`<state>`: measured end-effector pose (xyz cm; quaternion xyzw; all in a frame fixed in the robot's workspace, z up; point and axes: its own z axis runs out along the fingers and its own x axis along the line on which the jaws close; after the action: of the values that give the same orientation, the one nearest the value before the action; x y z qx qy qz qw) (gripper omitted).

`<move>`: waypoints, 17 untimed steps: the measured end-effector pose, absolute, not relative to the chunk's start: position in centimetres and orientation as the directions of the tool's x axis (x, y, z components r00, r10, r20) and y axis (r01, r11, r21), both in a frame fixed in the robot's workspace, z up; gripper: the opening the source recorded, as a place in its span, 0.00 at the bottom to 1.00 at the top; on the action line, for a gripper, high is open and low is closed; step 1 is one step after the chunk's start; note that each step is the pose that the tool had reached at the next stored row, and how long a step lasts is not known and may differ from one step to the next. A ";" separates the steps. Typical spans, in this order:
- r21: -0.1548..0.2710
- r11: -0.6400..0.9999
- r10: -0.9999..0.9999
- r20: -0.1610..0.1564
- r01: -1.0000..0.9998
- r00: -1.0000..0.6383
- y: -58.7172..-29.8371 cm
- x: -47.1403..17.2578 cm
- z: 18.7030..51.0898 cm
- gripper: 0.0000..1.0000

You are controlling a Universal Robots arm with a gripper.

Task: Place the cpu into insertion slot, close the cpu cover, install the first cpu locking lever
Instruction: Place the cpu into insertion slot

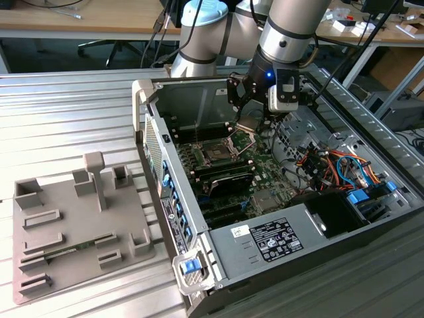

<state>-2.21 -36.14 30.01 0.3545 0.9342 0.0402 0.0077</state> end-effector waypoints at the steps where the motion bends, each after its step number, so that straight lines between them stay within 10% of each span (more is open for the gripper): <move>1: 0.080 0.744 0.664 0.014 0.663 -0.747 -36.1 -2.2 30.0 0.55; 17: 0.080 0.725 0.685 0.014 0.684 -0.728 -36.1 -2.2 30.0 0.55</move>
<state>-2.21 -36.14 29.98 0.3686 0.9287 0.0398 0.0084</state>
